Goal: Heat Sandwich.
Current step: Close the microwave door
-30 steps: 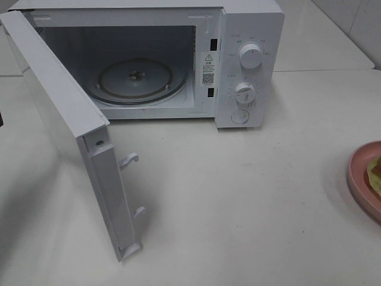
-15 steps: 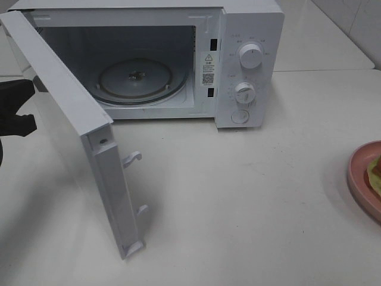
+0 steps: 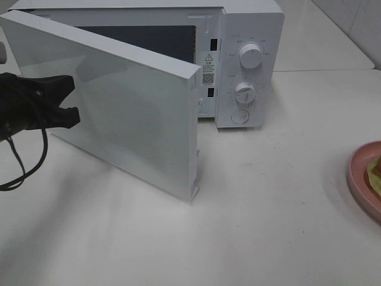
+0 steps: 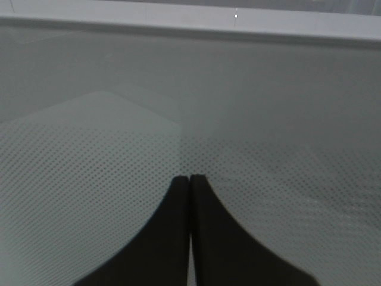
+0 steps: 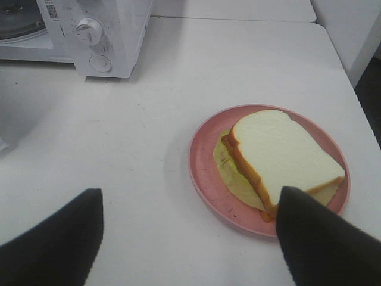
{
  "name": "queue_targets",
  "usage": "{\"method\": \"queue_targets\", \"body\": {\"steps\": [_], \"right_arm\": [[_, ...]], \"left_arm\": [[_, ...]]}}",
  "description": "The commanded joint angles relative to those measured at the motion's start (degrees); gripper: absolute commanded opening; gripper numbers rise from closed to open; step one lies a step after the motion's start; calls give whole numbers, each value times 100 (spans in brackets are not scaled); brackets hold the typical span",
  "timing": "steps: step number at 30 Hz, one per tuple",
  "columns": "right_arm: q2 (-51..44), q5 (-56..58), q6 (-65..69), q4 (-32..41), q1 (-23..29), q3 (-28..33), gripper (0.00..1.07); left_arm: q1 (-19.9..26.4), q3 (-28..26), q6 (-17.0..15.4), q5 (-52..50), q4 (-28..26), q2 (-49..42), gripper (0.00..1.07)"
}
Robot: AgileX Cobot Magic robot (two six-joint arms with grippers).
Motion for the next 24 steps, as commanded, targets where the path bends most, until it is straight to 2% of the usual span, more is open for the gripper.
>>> {"method": "queue_targets", "body": {"steps": [1, 4, 8, 9, 11, 13, 17, 24], "right_arm": [[-160, -80, -52, -11, -52, 0, 76], [-160, -80, -52, -11, -52, 0, 76], [-160, -80, -52, -11, -52, 0, 76], [-160, -80, -52, -11, -52, 0, 76], [-160, -80, -52, -11, -52, 0, 76], [-160, -80, -52, -11, -52, 0, 76], [-160, -80, -52, -11, -52, 0, 76], [-160, -80, -52, -11, -52, 0, 76]], "left_arm": [[-413, -258, 367, -11, -550, 166, 0], [-619, -395, 556, 120, -819, 246, 0], [-1146, -745, 945, 258, -1656, 504, 0], [-1146, -745, 945, 258, -1656, 504, 0], [-1381, -963, 1123, 264, -2149, 670, 0], [-1524, -1129, 1203, 264, -2389, 802, 0], [-1736, -1432, 1238, 298, -2636, 1054, 0], [-1925, -1937, 1278, 447, -2704, 1358, 0]]}}
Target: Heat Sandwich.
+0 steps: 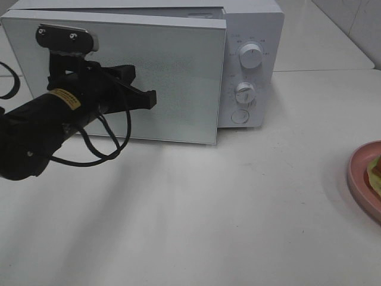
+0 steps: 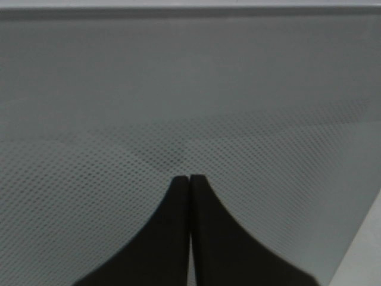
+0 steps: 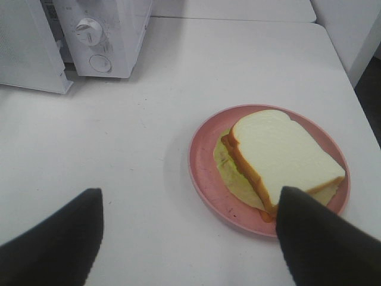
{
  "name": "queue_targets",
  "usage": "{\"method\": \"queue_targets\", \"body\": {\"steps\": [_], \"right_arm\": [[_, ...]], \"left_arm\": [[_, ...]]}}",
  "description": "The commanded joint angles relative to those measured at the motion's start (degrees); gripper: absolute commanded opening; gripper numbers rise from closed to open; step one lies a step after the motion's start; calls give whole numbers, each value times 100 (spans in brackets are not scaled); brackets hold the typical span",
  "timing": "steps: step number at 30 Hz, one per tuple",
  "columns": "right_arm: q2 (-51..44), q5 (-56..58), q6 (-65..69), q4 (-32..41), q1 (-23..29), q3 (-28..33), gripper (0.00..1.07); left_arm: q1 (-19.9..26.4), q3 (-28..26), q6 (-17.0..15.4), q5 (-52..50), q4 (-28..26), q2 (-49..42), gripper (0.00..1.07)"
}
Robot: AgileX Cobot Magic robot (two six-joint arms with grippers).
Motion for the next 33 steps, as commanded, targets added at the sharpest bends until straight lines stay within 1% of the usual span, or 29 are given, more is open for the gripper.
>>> {"method": "queue_targets", "body": {"steps": [1, 3, 4, 5, 7, 9, 10, 13, 14, 17, 18, 19, 21, 23, 26, 29, 31, 33], "right_arm": [[-160, -80, -52, -11, -52, 0, 76], [-160, -80, -52, -11, -52, 0, 76], [-160, -80, -52, -11, -52, 0, 76], [-160, -80, -52, -11, -52, 0, 76], [-160, -80, -52, -11, -52, 0, 76], [-160, -80, -52, -11, -52, 0, 76], [-160, -80, -52, -11, -52, 0, 76], [-160, -80, -52, -11, -52, 0, 76], [-160, -80, -52, -11, -52, 0, 76], [-160, -80, -57, -11, -52, 0, 76], [-160, -80, -57, -11, -52, 0, 76], [-160, -80, -57, -11, -52, 0, 76], [-160, -80, -57, -11, -52, 0, 76], [-160, -80, -57, -11, -52, 0, 76], [-160, -80, -57, -11, -52, 0, 76], [-160, -80, -57, -11, -52, 0, 76], [-160, -80, -57, -11, -52, 0, 76], [-160, -80, -57, -11, -52, 0, 76]], "left_arm": [[-138, -430, 80, 149, -115, 183, 0], [-189, -596, 120, 155, -149, 281, 0], [-218, -785, 143, 160, -195, 367, 0], [-218, -785, 143, 160, -195, 367, 0], [-223, -974, 143, 218, -195, 464, 0], [-223, -1289, 143, 413, -264, 607, 0], [-223, -1289, 143, 413, -264, 607, 0], [-223, -1593, 172, 533, -372, 745, 0], [-223, -1765, 241, 596, -407, 814, 0], [-212, -1925, 321, 676, -498, 871, 0], [-212, -2097, 447, 779, -607, 945, 0], [-212, -2097, 447, 779, -607, 945, 0], [-212, -2235, 573, 796, -705, 1037, 0], [-212, -2418, 573, 859, -825, 1134, 0], [-212, -2452, 567, 905, -848, 1146, 0], [-269, -2372, 567, 980, -814, 1054, 0], [-281, -2229, 567, 1060, -802, 963, 0], [-355, -1896, 567, 1203, -791, 739, 0]]}}
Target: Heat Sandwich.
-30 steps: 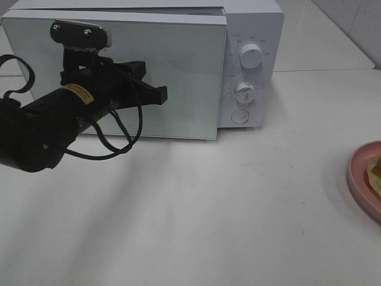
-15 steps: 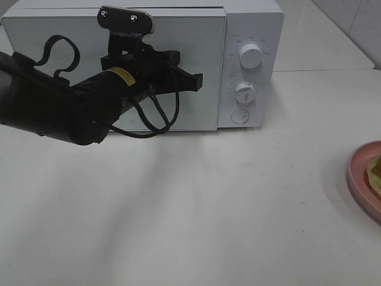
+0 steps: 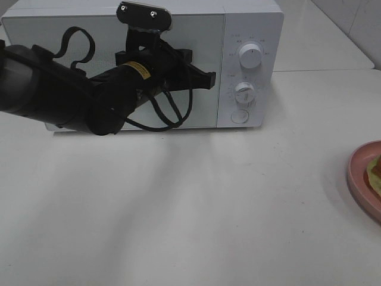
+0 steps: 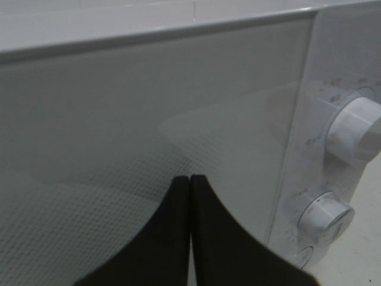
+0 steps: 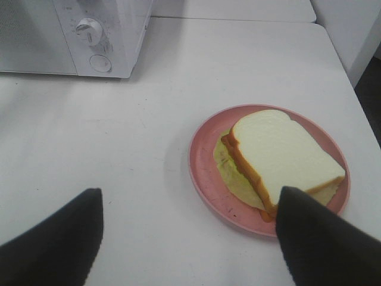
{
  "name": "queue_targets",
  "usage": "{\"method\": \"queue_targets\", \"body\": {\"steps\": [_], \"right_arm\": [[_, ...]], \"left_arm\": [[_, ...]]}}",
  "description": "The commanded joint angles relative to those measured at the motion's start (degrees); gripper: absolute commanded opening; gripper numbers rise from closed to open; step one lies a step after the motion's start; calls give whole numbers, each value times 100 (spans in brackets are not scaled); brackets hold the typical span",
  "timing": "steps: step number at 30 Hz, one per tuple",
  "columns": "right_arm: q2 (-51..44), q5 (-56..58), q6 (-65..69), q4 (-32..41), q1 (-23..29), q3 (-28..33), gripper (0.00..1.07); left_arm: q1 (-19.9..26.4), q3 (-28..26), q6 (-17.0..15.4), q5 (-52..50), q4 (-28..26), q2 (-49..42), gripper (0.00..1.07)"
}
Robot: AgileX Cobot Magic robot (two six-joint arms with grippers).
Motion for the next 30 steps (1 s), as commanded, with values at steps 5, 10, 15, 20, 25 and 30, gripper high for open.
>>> {"method": "queue_targets", "body": {"steps": [5, 10, 15, 20, 25, 30], "right_arm": [[-160, -80, -57, -17, -52, 0, 76], [-160, -80, -57, -17, -52, 0, 76], [-160, -80, -57, -17, -52, 0, 76], [-160, -80, -57, -17, -52, 0, 76], [-160, -80, -57, -17, -52, 0, 76], [-160, -80, -52, -17, -52, 0, 76]], "left_arm": [[-97, 1031, -6, -29, -418, -842, 0], [-149, 1627, -6, 344, -413, -1409, 0], [-149, 1788, 0, 1713, -418, -1845, 0], [-143, 1776, -6, 2796, -401, -2063, 6], [-80, 1748, -69, 3776, -453, -2172, 58], [115, 1748, -132, 4532, -372, -2303, 100]]}}
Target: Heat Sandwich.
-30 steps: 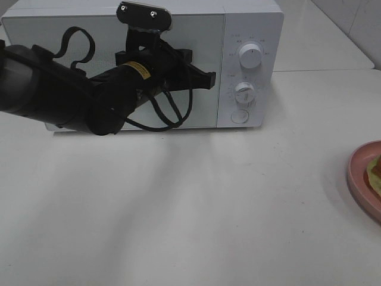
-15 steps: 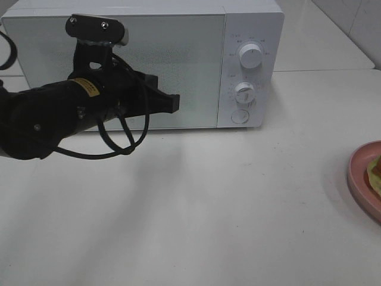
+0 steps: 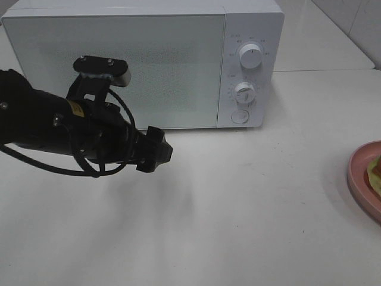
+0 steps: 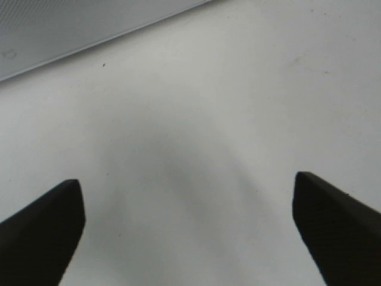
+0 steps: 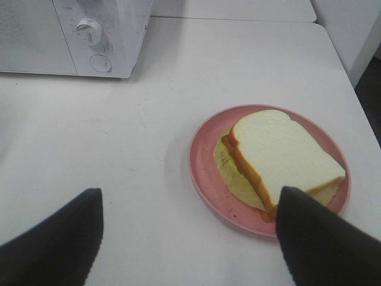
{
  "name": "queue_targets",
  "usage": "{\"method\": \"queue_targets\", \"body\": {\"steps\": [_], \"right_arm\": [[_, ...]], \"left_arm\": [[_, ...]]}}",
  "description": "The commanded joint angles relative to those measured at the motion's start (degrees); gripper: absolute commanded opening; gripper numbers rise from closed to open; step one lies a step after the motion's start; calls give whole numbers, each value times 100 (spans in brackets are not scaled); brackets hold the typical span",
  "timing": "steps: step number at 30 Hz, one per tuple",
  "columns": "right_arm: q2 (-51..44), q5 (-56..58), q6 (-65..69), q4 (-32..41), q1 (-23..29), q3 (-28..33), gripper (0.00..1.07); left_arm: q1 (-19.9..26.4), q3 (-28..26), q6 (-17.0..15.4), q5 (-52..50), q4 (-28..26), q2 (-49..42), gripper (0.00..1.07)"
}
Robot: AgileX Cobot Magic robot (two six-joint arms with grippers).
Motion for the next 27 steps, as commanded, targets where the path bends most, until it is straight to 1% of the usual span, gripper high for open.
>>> {"method": "queue_targets", "body": {"steps": [1, 5, 6, 7, 11, 12, 15, 16, 17, 19, 20, 21, 22, 24, 25, 26, 27], "right_arm": [[-160, -80, -52, -17, -52, 0, 76], [-160, -80, -52, -17, -52, 0, 76], [-160, -80, -52, -17, -52, 0, 76], [-160, -80, -52, -17, -52, 0, 76], [-160, -80, -52, -17, -52, 0, 76], [-160, -80, -52, -17, -52, 0, 76], [-160, -80, -52, -17, -52, 0, 76], [-160, -80, -52, -17, -52, 0, 76], [-160, -80, -52, -17, -52, 0, 76], [-160, -80, -52, -17, -52, 0, 76], [-160, -80, -52, -17, -52, 0, 76], [-160, -80, -52, -17, -52, 0, 76], [-160, -80, -52, -17, -52, 0, 76], [-160, -80, -52, -17, -52, 0, 76], [-160, -80, -52, -17, -52, 0, 76], [-160, -80, -52, -17, -52, 0, 76], [-160, -80, -52, -17, -52, 0, 76]], "left_arm": [[86, -17, -52, 264, 86, -132, 100], [138, -17, -46, 922, 315, -453, 100], [138, -17, -46, 922, 315, -453, 100], [155, -17, -80, 1301, 430, -625, 100], [229, -17, -143, 1644, 464, -859, 100], [372, -34, -235, 1874, 458, -974, 100], [710, -115, -315, 2384, 458, -1134, 100], [710, -115, -315, 2384, 458, -1134, 100], [963, -201, -327, 2848, 464, -1215, 100], [1243, -275, -327, 3249, 464, -1289, 100], [1243, -275, -327, 3249, 464, -1289, 100], [1501, -327, -327, 3575, 476, -1375, 100], [1650, -332, -327, 3730, 476, -1427, 100], [1896, -344, -327, 3982, 487, -1547, 100], [1896, -344, -327, 3982, 487, -1547, 100], [2166, -344, -327, 4177, 493, -1639, 100], [2292, -344, -327, 4274, 504, -1690, 100]]}}
